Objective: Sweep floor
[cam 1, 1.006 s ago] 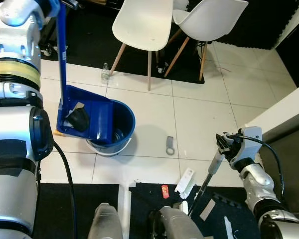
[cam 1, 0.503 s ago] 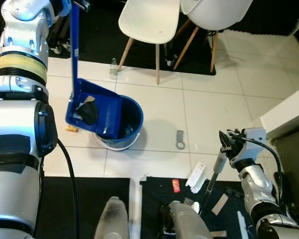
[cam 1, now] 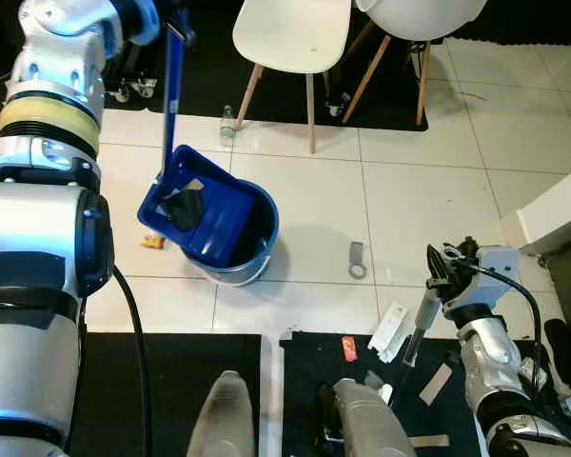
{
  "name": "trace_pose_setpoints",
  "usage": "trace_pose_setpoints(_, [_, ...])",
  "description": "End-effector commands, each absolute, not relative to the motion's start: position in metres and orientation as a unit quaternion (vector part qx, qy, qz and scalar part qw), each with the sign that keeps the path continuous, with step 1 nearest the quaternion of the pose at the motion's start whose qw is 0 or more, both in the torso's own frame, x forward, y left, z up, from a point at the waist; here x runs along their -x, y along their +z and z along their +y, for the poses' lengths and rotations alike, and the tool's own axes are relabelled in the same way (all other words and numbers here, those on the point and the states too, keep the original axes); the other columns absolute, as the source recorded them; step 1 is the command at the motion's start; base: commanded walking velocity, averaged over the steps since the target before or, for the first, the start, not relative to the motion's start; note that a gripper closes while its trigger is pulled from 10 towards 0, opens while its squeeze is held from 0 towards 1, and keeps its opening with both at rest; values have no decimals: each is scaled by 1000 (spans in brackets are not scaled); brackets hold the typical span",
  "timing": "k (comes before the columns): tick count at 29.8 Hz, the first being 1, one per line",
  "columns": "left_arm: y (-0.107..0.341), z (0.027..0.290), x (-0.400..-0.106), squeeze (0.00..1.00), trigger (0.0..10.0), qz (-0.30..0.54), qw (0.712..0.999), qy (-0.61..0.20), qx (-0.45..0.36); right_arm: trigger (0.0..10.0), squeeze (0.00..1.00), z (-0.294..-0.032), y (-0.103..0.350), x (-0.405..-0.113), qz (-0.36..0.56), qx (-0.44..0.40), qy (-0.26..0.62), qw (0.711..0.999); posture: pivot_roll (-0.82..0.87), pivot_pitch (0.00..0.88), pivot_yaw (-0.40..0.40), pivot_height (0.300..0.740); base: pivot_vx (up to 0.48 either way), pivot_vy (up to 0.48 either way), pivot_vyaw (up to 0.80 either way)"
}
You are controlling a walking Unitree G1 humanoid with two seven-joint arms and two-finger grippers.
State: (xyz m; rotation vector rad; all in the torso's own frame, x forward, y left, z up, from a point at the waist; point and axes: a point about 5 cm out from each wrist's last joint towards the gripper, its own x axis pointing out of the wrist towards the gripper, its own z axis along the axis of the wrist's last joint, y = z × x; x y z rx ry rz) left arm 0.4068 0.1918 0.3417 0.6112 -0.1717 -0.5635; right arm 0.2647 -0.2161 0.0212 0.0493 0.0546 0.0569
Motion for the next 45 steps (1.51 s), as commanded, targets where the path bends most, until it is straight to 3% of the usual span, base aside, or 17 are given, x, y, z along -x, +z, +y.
trace_pose_setpoints(1, [327,187,-409,0,10000,-40,900,-294,-320,10000,0,-218,-14,-234,115,-50,7,992,177,162,-43,740,0,0,0])
trace_pose_setpoints(4, [320,186,-408,0,10000,-11,879,-312,-361,10000,0,-219,-15,-231,114,-54,-2,992,174,163,-40,740,0,0,0])
trace_pose_setpoints(14, [332,193,-407,0,10000,-4,862,-290,-416,10000,0,-222,-13,-232,110,-59,-12,992,181,158,-46,740,0,0,0])
trace_pose_setpoints(19, [339,200,-404,0,10000,24,820,-287,-495,10000,0,-222,-11,-236,107,-62,-13,992,187,150,-51,740,0,0,0])
trace_pose_setpoints(26, [340,200,-402,0,10000,35,792,-304,-529,10000,0,-220,-10,-237,104,-64,-13,992,188,139,-49,740,0,0,0])
trace_pose_setpoints(37, [351,201,-401,0,10000,21,772,-281,-570,10000,0,-221,-11,-237,105,-66,-17,992,192,134,-42,740,0,0,0])
trace_pose_setpoints(45, [361,206,-399,0,10000,17,773,-268,-575,10000,0,-220,-11,-237,104,-69,-20,992,195,136,-39,740,0,0,0])
